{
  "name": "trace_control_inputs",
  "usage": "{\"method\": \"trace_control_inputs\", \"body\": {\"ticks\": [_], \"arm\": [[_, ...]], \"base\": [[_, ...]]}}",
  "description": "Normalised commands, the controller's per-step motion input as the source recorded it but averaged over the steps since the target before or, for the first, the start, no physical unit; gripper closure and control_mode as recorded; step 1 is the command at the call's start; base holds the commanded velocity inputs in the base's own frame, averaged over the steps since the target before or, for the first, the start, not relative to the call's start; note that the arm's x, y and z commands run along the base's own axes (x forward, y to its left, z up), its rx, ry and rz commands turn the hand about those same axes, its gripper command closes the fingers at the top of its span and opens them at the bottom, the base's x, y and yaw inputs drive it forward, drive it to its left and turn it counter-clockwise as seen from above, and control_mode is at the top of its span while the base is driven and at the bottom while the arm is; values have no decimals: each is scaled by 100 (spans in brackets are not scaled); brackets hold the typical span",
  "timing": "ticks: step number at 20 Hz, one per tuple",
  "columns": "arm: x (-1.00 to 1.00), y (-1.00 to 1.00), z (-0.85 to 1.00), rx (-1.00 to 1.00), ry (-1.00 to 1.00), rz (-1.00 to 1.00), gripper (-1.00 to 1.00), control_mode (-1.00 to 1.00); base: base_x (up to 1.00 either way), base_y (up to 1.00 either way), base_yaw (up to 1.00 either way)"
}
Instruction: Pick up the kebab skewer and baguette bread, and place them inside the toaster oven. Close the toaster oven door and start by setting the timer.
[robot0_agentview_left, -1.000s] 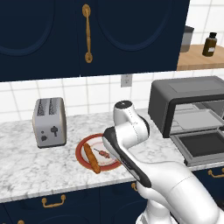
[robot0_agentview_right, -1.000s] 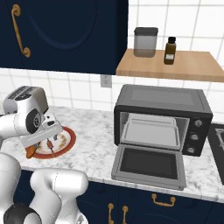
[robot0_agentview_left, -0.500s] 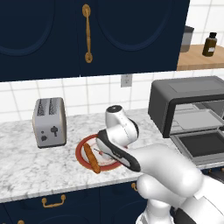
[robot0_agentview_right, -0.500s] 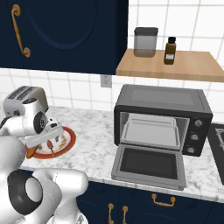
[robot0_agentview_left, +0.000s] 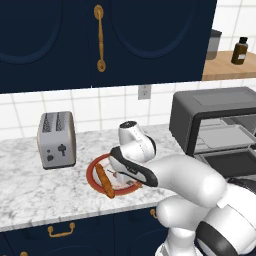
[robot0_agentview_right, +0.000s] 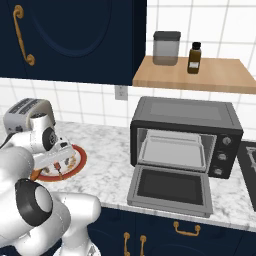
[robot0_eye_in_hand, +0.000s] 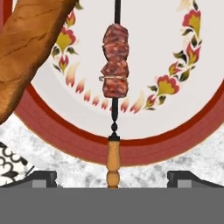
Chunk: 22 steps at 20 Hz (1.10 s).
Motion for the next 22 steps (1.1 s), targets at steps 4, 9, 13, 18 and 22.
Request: {"method": "trace_control_inputs", "body": {"ticks": [4,9,13,18,22], "arm": [[-30,-37,-17,0,0,-7,-100,-100],[6,-2,-26,0,0,-1,-100,-100],[0,0,-21,0,0,0,-100,-100],[7,0,-5,0,2,0,-100,-100],[6,1,-5,0,3,0,-100,-100]], "base": [[0,0,0],[0,0,0],[0,0,0],[0,0,0],[0,0,0]]}}
